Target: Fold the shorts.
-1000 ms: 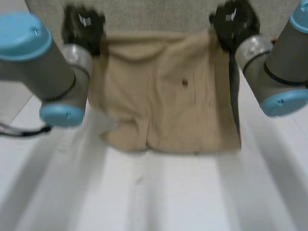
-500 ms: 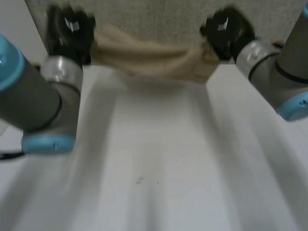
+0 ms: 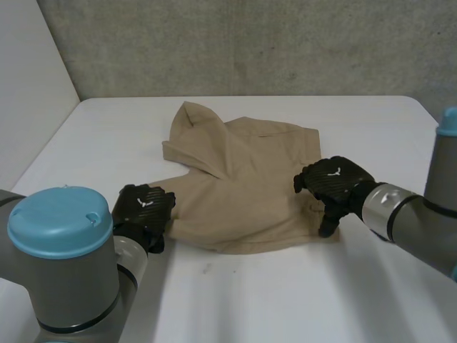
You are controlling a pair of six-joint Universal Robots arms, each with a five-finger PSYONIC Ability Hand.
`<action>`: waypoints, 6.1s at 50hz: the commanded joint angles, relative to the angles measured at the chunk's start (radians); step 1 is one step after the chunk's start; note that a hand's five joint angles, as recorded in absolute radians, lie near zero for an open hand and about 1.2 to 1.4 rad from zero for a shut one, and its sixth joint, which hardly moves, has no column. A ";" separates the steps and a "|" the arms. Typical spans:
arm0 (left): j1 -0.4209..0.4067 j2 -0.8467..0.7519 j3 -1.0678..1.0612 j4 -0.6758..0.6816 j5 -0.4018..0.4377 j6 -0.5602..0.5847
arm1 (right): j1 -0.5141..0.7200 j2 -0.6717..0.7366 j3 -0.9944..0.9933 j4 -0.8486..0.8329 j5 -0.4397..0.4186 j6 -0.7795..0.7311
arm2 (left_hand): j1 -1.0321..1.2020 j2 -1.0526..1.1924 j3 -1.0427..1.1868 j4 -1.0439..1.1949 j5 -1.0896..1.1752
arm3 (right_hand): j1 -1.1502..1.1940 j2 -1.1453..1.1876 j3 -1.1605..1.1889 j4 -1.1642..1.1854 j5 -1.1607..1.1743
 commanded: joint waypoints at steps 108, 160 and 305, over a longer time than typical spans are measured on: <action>0.108 -0.178 0.307 -0.150 0.003 0.128 | 0.033 0.110 -0.297 0.255 0.221 -0.355 | 0.245 0.198 0.210 0.194 0.242 | 1.006 0.958 0.963 0.970 0.968; -0.028 -0.096 0.042 -0.089 -0.158 0.142 | 0.065 0.133 0.027 -0.184 0.199 -0.193 | 0.245 0.198 0.210 0.194 0.242 | 1.006 0.958 0.963 0.970 0.968; 0.332 -0.550 0.778 -0.126 0.419 0.351 | 0.034 0.003 0.326 -0.106 0.067 -0.326 | -0.568 -0.615 -0.603 -0.619 -0.571 | 1.006 0.958 0.963 0.970 0.968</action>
